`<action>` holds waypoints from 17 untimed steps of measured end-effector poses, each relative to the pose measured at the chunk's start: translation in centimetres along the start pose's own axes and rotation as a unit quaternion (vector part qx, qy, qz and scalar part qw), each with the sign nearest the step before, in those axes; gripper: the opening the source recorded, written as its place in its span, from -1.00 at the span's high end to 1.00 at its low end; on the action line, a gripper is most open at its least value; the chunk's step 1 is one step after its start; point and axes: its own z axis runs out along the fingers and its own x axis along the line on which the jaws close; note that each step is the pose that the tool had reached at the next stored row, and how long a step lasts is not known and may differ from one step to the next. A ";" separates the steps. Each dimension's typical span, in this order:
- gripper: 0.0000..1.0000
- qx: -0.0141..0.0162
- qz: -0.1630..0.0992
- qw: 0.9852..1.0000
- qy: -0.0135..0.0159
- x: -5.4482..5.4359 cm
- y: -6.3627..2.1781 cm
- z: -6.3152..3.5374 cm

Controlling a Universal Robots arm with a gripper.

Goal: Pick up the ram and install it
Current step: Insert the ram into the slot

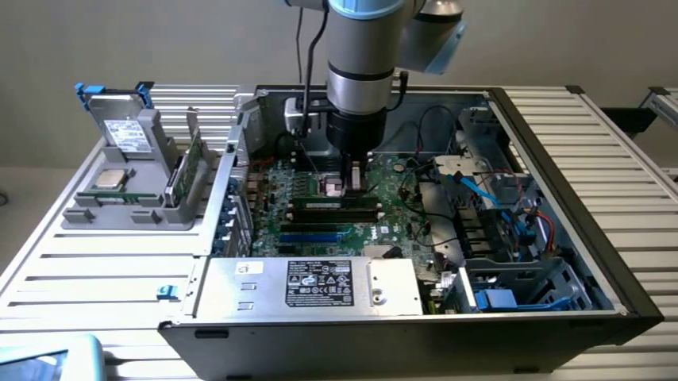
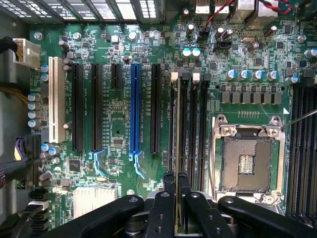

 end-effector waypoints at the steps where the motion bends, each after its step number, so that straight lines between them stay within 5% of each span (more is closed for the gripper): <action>1: 0.72 -0.001 0.000 1.000 0.000 0.0 -0.03 0.00; 5: 0.72 -0.001 0.000 1.000 0.000 0.0 -0.14 -0.01; 9: 0.72 0.005 0.000 1.000 0.001 0.0 -0.06 0.01; 17: 0.72 0.011 0.000 1.000 0.004 0.0 0.18 0.08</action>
